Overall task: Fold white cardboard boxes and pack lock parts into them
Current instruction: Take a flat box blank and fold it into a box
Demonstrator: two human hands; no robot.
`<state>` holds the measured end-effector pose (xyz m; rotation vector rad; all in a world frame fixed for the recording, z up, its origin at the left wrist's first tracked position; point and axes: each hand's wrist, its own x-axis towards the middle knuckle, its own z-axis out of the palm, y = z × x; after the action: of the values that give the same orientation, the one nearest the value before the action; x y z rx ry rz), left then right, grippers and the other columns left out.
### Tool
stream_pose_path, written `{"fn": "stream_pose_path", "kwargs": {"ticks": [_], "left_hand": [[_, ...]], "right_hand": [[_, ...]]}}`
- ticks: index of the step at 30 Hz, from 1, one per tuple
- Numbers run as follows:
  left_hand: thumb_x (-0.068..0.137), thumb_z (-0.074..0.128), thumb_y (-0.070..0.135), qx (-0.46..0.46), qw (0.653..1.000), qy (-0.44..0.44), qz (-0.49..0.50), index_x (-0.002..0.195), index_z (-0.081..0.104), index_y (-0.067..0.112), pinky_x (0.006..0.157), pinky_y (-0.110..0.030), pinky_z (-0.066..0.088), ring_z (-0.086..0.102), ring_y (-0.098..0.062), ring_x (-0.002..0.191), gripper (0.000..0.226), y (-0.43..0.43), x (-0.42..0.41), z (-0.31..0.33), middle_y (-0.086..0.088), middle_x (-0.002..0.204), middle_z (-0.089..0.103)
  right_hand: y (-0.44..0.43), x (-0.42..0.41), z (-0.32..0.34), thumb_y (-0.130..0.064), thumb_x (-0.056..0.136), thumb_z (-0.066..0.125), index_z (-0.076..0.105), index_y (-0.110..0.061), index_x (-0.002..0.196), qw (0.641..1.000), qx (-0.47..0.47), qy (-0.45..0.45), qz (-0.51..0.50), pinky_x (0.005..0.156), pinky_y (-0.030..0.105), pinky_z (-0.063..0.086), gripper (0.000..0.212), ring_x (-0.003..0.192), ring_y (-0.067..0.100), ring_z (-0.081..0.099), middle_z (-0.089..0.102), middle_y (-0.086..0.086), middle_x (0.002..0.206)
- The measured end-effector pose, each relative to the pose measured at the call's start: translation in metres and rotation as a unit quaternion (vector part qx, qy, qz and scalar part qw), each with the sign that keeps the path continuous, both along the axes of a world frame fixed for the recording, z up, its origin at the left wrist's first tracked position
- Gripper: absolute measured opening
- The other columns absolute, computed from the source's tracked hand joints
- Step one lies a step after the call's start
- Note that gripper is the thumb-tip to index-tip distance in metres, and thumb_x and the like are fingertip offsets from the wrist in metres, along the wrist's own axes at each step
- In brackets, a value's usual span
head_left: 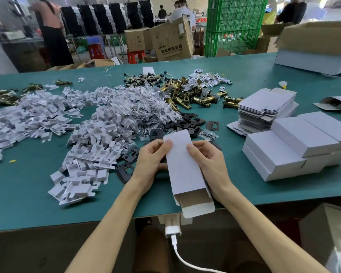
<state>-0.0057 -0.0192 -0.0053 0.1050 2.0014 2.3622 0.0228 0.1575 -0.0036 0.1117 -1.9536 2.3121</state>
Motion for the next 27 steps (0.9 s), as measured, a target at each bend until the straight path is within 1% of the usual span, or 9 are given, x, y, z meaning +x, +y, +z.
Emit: {"fn": "stream_pose_path", "kwargs": {"ticks": [5,9,11,14,17,19,22,25,27], "left_hand": [[0.094,0.071,0.033,0.001,1.0,0.002,-0.007,0.105,0.075,-0.002,0.072,-0.045,0.064,0.075,-0.026,0.089,0.038,0.0008,0.0031,0.0031,-0.018,0.103,0.077],[0.092,0.07,0.037,0.0,1.0,-0.003,-0.004,0.106,0.067,-0.015,0.077,-0.046,0.061,0.073,-0.027,0.091,0.054,0.0012,0.0036,0.0042,-0.026,0.107,0.072],[0.095,0.069,0.036,-0.002,1.0,-0.007,-0.002,0.106,0.067,-0.016,0.077,-0.045,0.061,0.072,-0.029,0.091,0.053,0.0013,0.0034,0.0036,-0.031,0.111,0.071],[0.1,0.066,0.033,0.003,1.0,-0.023,0.003,0.102,0.072,-0.01,0.075,-0.043,0.063,0.074,-0.028,0.088,0.043,0.0015,0.0023,0.002,-0.025,0.105,0.075],[0.1,0.067,0.032,0.007,1.0,-0.026,0.004,0.094,0.079,0.005,0.067,-0.036,0.064,0.075,-0.025,0.082,0.03,0.0012,0.0015,0.0011,-0.015,0.095,0.077],[0.102,0.066,0.031,0.01,1.0,-0.016,0.003,0.095,0.078,0.015,0.063,-0.034,0.063,0.074,-0.022,0.08,0.022,0.0008,0.0016,0.0009,-0.011,0.094,0.077],[0.103,0.063,0.031,0.015,1.0,-0.007,0.013,0.1,0.075,0.019,0.06,-0.033,0.061,0.071,-0.019,0.075,0.017,0.0001,0.0007,0.0,-0.007,0.091,0.074],[0.103,0.064,0.034,0.009,1.0,0.004,0.019,0.102,0.077,0.026,0.058,-0.031,0.059,0.069,-0.018,0.075,0.016,0.0003,0.0007,-0.0004,-0.006,0.094,0.073],[0.103,0.063,0.034,0.004,1.0,0.016,0.014,0.111,0.076,0.026,0.06,-0.033,0.06,0.069,-0.018,0.08,0.017,0.0001,0.0008,-0.0006,-0.008,0.104,0.074]], "right_hand": [[0.0004,-0.0011,-0.0003,-0.031,0.096,0.07,0.069,-0.013,0.104,1.0,-0.011,-0.005,-0.004,0.072,0.046,0.059,0.019,0.084,0.027,0.071,0.075,0.012,0.098],[0.0001,-0.0005,0.0011,-0.029,0.098,0.068,0.068,-0.011,0.104,1.0,-0.021,-0.011,0.004,0.067,0.038,0.058,0.019,0.082,0.023,0.071,0.075,0.011,0.099],[0.0003,0.0001,0.0017,-0.029,0.098,0.067,0.068,-0.012,0.104,1.0,-0.02,-0.01,0.008,0.069,0.041,0.058,0.018,0.082,0.023,0.07,0.074,0.012,0.099],[0.0003,0.001,0.002,-0.029,0.098,0.068,0.068,-0.013,0.103,1.0,-0.006,0.001,0.014,0.074,0.049,0.057,0.017,0.084,0.027,0.069,0.073,0.015,0.1],[-0.0006,0.0023,0.0025,-0.029,0.098,0.069,0.069,-0.014,0.102,1.0,0.005,0.01,0.016,0.073,0.048,0.055,0.016,0.082,0.025,0.068,0.073,0.015,0.098],[-0.001,0.0027,0.0024,-0.031,0.097,0.07,0.069,-0.015,0.102,0.999,0.029,0.022,0.018,0.072,0.049,0.056,0.016,0.082,0.026,0.069,0.073,0.011,0.096],[-0.002,0.0028,0.0021,-0.034,0.096,0.07,0.07,-0.019,0.101,0.997,0.056,0.032,0.032,0.074,0.053,0.058,0.017,0.087,0.031,0.071,0.074,0.007,0.096],[-0.0018,0.0029,0.0019,-0.037,0.095,0.071,0.071,-0.022,0.099,0.997,0.057,0.029,0.044,0.072,0.046,0.057,0.016,0.083,0.023,0.072,0.075,0.006,0.096],[-0.0013,0.0028,0.0018,-0.038,0.094,0.072,0.071,-0.023,0.098,0.997,0.055,0.025,0.051,0.071,0.041,0.056,0.016,0.082,0.021,0.071,0.075,0.007,0.095]]}}
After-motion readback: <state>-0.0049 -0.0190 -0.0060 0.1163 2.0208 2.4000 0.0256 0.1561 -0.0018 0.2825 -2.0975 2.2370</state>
